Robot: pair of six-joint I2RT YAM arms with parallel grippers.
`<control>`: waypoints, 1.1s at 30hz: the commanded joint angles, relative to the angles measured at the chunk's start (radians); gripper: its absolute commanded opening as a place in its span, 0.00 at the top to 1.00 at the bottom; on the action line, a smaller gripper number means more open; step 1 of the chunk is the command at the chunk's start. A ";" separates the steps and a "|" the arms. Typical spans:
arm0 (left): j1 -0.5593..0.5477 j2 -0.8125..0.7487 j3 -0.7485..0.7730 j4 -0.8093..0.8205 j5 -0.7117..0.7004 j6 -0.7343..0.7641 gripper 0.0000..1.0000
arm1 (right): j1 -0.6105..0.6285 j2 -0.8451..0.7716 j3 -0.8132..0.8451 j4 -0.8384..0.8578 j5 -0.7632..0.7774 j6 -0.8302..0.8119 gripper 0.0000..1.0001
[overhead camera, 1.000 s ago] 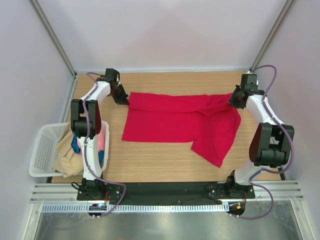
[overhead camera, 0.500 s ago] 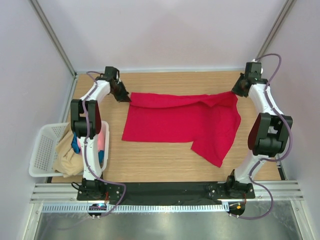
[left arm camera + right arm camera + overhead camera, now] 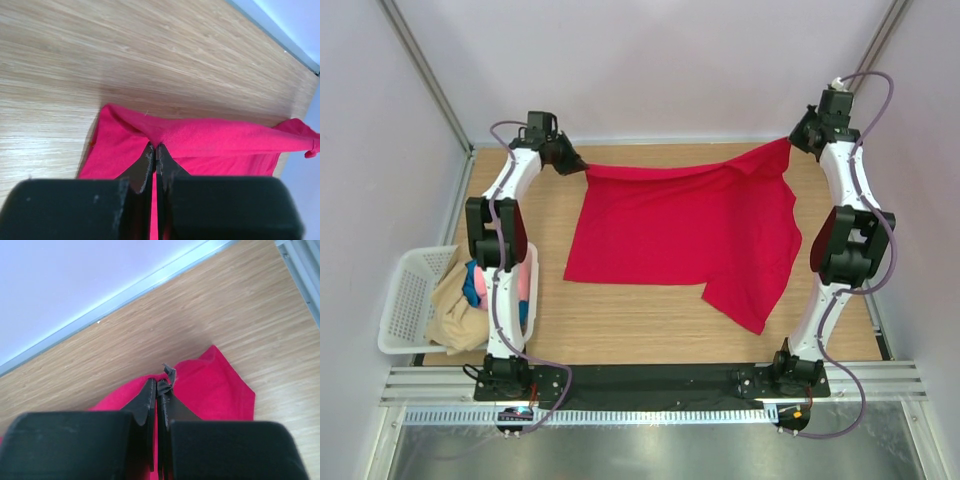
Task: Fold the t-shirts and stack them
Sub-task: Fold the tshirt
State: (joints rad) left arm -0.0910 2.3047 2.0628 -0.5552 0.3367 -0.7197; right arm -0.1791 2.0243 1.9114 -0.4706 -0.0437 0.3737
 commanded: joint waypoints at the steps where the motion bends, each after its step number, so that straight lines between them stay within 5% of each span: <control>1: 0.013 0.030 0.040 0.026 0.019 -0.023 1.00 | -0.005 0.022 0.028 0.116 -0.057 0.004 0.99; 9: 0.025 0.045 0.046 0.070 -0.027 -0.041 1.00 | -0.005 0.100 0.029 0.254 -0.094 0.050 0.99; 18: 0.030 0.033 0.024 0.054 0.030 -0.054 1.00 | -0.011 0.036 -0.001 0.130 -0.027 0.059 0.99; 33: 0.030 -0.028 -0.030 -0.205 0.053 0.071 1.00 | -0.046 -0.079 -0.126 -0.157 -0.076 0.039 0.99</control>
State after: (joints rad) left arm -0.0669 2.3535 2.0304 -0.6861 0.3592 -0.7006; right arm -0.2184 2.0071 1.7912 -0.5652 -0.1051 0.4213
